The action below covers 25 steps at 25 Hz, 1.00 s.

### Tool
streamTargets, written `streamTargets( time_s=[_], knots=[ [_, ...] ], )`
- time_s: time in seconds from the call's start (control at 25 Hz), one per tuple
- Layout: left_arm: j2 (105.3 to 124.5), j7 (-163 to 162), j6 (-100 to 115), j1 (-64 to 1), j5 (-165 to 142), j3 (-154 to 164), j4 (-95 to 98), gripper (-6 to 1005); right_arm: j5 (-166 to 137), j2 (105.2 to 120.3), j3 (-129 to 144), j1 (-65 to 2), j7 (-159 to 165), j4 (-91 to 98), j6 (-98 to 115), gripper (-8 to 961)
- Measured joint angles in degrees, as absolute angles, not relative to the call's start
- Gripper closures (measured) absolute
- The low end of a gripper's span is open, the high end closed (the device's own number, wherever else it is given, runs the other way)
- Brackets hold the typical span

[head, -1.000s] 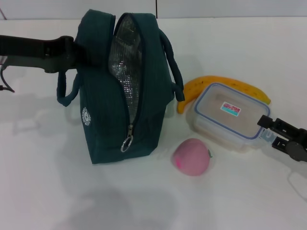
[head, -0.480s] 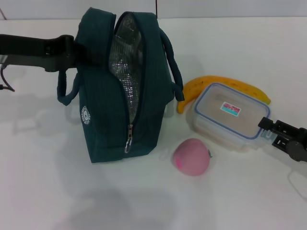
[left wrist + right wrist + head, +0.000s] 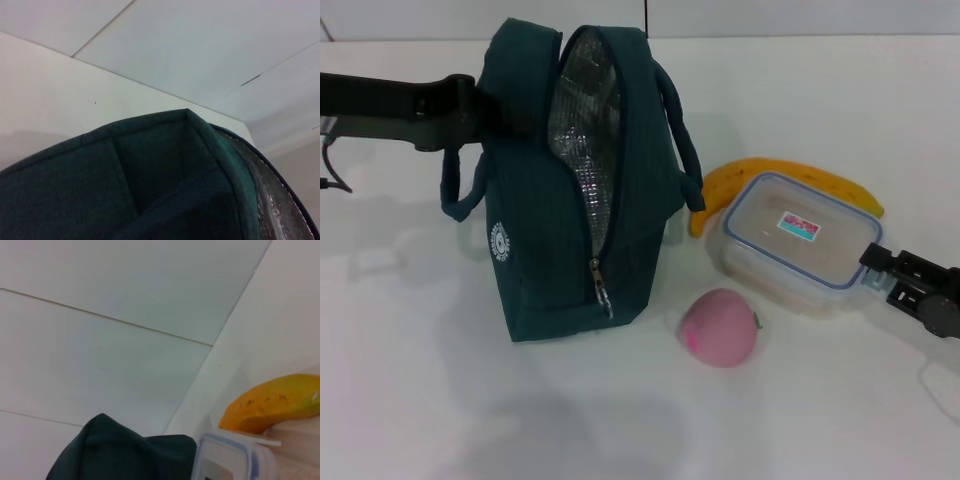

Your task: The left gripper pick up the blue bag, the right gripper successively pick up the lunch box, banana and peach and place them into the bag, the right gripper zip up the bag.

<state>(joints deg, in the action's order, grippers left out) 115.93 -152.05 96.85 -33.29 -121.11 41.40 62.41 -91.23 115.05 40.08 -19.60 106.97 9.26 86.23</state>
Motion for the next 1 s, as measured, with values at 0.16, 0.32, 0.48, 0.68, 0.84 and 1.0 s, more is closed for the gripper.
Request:
streamTargets(
  time_s=[0.16, 0.32, 0.48, 0.68, 0.84, 1.0],
  knots=[
    [115.93, -152.1, 96.9, -33.4, -121.1, 41.4, 62.3, 967, -90.4, 114.94, 40.1, -19.3, 107.0, 9.3, 87.3, 468],
    [115.93, -152.1, 96.8, -33.5, -121.1, 41.4, 62.3, 967, -89.0, 114.82, 40.1, -18.7, 106.8, 9.3, 87.9, 471],
    [115.98, -152.0, 96.8, -33.6, -121.1, 41.4, 62.2, 968, -88.9, 114.8, 40.1, -18.6, 106.6, 9.4, 88.3, 473],
    [115.97, -152.0, 96.7, -33.7, -121.1, 41.4, 62.1, 968, -88.5, 114.78, 40.1, -18.6, 106.5, 9.5, 88.3, 476],
    [115.95, -152.0, 96.7, -33.7, -121.1, 41.4, 62.1, 968, -88.1, 114.83, 40.1, -19.1, 106.4, 9.6, 88.3, 477],
    [115.93, -152.0, 96.7, -33.8, -121.1, 41.4, 62.3, 968, -88.1, 114.93, 40.1, -19.7, 106.0, 9.7, 87.5, 479]
  ],
)
